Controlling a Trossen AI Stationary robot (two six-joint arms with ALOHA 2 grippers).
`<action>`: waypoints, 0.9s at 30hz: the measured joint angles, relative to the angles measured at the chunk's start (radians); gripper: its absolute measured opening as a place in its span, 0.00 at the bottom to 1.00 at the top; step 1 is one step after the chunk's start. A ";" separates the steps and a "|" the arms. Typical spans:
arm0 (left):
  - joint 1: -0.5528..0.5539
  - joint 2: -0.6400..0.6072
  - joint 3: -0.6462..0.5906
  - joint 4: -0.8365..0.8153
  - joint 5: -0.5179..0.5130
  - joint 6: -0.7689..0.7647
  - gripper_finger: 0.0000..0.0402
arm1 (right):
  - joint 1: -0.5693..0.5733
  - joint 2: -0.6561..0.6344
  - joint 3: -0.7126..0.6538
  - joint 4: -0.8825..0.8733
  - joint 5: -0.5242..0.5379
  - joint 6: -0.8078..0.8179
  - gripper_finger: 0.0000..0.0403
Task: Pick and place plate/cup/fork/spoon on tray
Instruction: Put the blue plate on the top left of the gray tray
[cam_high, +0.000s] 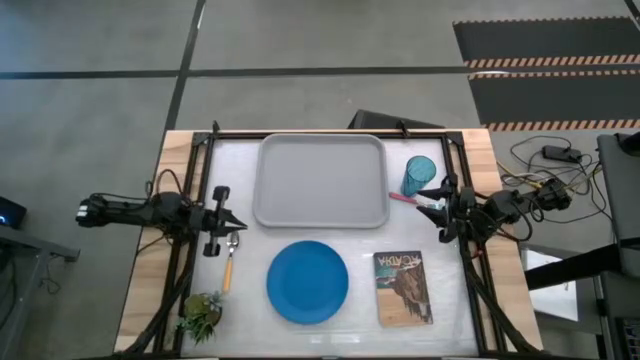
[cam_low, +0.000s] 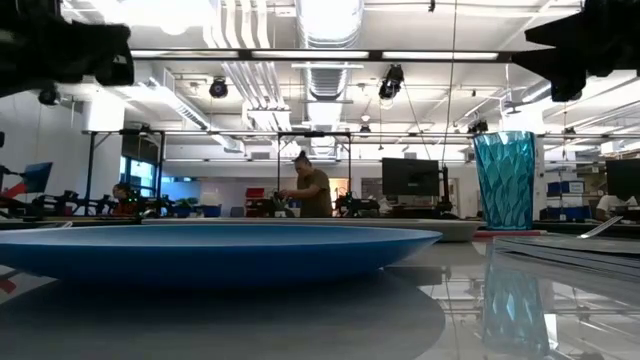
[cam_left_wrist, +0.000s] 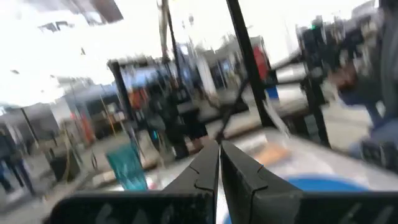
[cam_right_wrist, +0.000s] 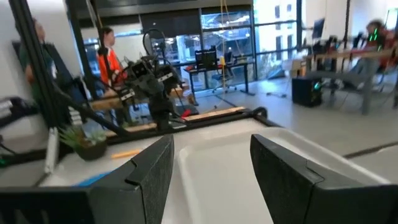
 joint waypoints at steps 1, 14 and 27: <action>0.000 0.003 0.000 0.042 0.001 0.000 0.00 | 0.000 0.000 0.000 0.001 0.000 0.020 0.50; 0.000 0.033 -0.001 0.653 0.004 -0.078 0.00 | 0.000 0.000 0.000 0.090 0.006 -0.025 0.50; 0.000 0.050 0.042 0.758 -0.089 -0.183 0.00 | 0.000 0.000 0.000 0.098 0.111 -0.053 0.50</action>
